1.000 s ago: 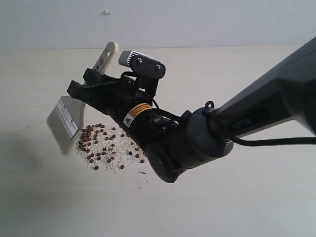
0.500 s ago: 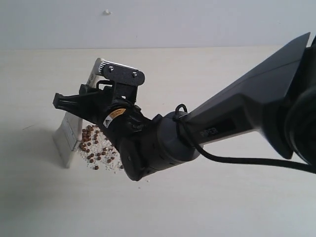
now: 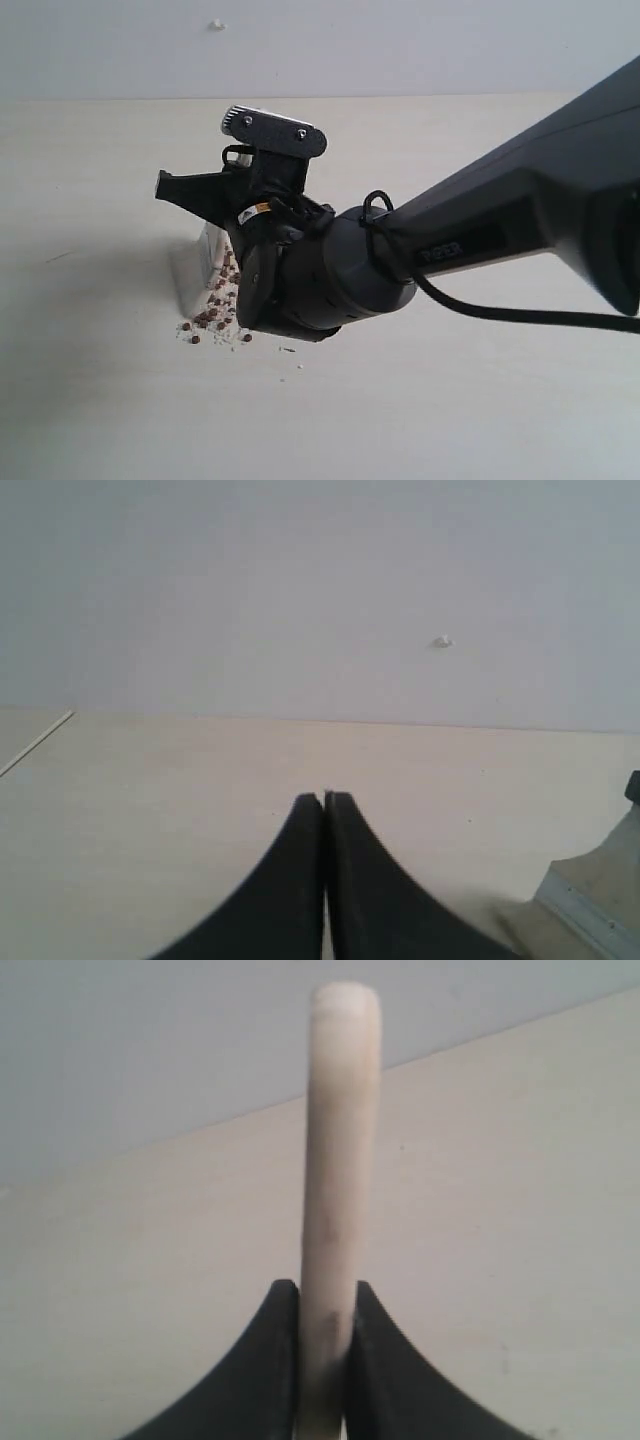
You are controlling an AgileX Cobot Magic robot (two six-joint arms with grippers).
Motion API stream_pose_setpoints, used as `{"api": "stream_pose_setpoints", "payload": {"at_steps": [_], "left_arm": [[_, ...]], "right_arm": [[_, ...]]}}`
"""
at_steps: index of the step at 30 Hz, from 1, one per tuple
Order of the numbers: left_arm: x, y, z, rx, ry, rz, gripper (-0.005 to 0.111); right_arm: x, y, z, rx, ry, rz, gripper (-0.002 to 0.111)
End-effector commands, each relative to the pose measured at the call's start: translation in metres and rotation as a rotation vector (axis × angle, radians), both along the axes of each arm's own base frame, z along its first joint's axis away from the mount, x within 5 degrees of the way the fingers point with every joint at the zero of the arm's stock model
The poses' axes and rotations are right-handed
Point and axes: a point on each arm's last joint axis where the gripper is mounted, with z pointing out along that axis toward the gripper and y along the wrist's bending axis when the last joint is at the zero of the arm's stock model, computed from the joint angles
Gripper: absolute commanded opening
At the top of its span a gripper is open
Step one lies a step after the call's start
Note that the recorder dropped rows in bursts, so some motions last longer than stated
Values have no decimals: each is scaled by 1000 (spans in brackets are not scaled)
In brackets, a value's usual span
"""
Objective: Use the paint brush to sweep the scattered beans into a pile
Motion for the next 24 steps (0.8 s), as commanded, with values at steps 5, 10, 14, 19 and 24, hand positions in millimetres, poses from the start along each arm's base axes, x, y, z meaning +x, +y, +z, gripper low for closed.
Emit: {"api": "stream_pose_setpoints", "payload": {"at_steps": [5,10,14,19,24], "left_arm": [[-1,-1,0,4,-5,-12,0],[-1,-1,0,4,-5,-12,0],[-1,-1,0,4,-5,-12,0],[-1,-1,0,4,-5,-12,0],[-1,-1,0,4,-5,-12,0]], "right_arm": [[-1,-12,20,-148,14,-54,0],[-5,-1,41,-76,-14,81,0],[-16,13,63,-42,-37,294,0],[-31,22,52,-107,95,462,0],[-41,28,39,-132,128,510,0]]}}
